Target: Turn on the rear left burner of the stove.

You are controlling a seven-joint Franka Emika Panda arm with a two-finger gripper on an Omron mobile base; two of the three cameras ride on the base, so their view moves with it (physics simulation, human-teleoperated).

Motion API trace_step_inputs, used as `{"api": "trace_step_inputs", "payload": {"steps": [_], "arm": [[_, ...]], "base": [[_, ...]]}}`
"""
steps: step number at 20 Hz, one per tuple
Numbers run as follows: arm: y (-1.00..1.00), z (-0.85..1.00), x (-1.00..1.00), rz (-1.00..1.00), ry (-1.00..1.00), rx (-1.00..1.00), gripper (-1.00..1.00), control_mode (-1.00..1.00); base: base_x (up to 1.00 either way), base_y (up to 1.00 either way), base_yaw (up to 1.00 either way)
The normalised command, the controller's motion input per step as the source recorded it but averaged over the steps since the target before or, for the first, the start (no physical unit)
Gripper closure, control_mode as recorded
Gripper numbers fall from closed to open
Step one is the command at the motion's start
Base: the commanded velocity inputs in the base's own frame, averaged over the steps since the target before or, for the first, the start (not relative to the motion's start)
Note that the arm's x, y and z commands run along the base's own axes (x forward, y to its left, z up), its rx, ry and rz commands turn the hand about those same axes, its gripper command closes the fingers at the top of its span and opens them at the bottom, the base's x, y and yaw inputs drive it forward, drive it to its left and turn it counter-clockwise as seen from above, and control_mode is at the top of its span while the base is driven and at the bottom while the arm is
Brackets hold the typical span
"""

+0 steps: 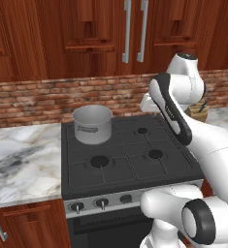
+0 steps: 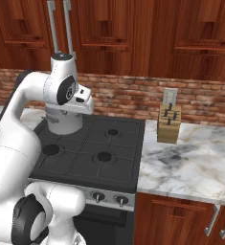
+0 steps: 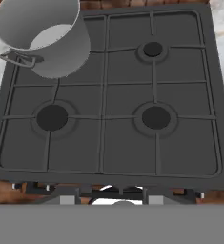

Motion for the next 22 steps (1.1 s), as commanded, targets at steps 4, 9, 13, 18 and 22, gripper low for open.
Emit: {"api": "trace_step_inputs", "payload": {"steps": [4, 9, 13, 18, 22], "arm": [[0.68, 0.0, 0.0, 0.0, -0.03, -0.08, -1.0, -1.0], [1.0, -0.08, -0.26, -0.01, -0.33, -0.26, -1.0, -1.0], [1.0, -0.23, -0.35, -0.01, -0.27, -0.18, -1.0, -1.0], [0.4, -0.11, -0.08, 0.0, -0.04, -0.02, -1.0, -1.0], [0.02, 0.0, -0.03, 0.0, -0.01, 0.0, -1.0, -1.0]], "base": [[0.0, 0.0, 0.0], [0.0, 0.0, 0.0], [0.0, 0.0, 0.0], [0.0, 0.0, 0.0], [0.0, 0.0, 0.0]]}}
